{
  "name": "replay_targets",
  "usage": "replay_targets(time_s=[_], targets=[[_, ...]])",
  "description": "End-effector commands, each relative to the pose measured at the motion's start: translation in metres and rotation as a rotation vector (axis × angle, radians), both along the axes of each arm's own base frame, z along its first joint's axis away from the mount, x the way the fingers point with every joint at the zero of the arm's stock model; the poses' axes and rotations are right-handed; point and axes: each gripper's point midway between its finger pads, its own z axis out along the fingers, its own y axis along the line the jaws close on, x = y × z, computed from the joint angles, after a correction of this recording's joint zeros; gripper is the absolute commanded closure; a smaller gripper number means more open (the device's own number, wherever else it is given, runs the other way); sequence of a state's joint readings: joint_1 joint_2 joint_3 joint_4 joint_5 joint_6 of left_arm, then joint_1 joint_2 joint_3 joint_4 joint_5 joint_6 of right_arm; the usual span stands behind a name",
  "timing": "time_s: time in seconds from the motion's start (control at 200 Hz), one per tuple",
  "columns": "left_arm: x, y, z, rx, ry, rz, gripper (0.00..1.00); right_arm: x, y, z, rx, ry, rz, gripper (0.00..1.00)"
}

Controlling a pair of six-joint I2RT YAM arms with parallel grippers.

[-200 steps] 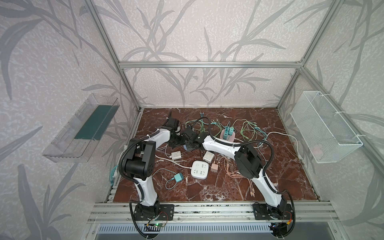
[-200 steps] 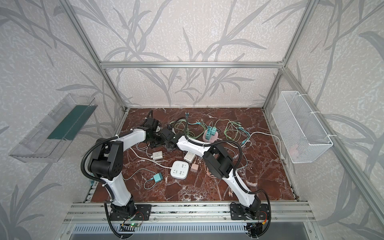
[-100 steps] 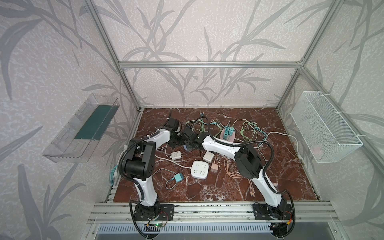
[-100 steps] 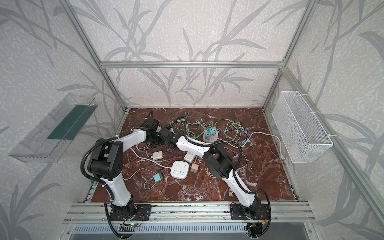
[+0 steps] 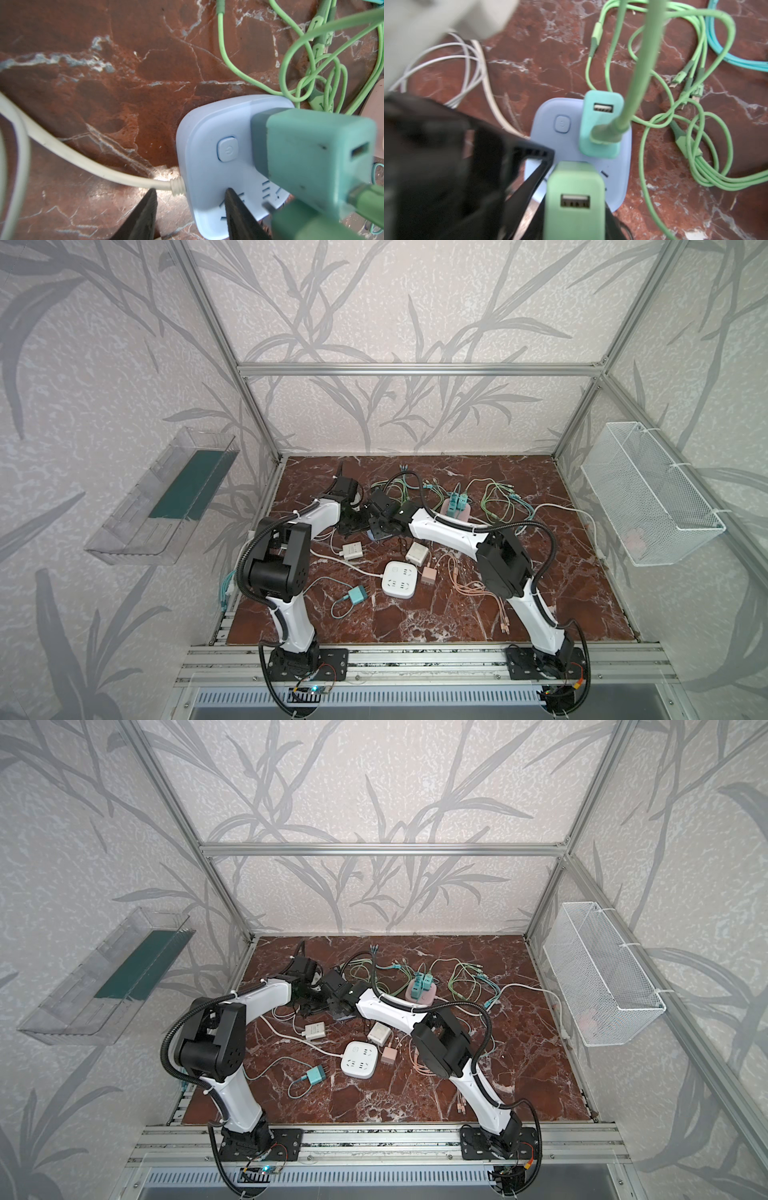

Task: Pull the plug off the socket
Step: 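Pull the green charger up out of the blue strip with the right gripper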

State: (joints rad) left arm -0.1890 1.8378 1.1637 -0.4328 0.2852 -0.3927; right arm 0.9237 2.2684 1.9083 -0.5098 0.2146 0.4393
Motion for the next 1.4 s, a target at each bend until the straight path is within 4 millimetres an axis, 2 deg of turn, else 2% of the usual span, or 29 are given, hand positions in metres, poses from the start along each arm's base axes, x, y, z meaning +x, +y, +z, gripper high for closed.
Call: replay_targets(time_s=[0.0,0.235,0.465,0.72,1.115,1.395], targets=[[-0.03,0.021,-0.032,0.102,0.122,0.008,0.47,-0.002,0.006,0.041,0.091,-0.039,0.025,0.8],[-0.031,0.023,-0.027,0.101,0.11,0.012,0.47,-0.007,-0.005,0.043,0.11,-0.033,0.053,0.79],[-0.031,0.024,-0.02,0.098,0.094,0.006,0.47,-0.006,-0.029,0.042,0.166,0.004,0.049,0.79],[-0.027,0.02,0.003,0.072,0.045,-0.005,0.47,-0.003,-0.041,0.045,0.274,0.048,0.08,0.79],[-0.018,0.01,0.045,0.01,-0.076,-0.015,0.46,0.003,-0.056,0.015,0.353,0.213,0.063,0.77],[-0.015,0.005,0.055,-0.014,-0.115,-0.005,0.45,0.001,-0.067,-0.007,0.367,0.296,0.038,0.77]])
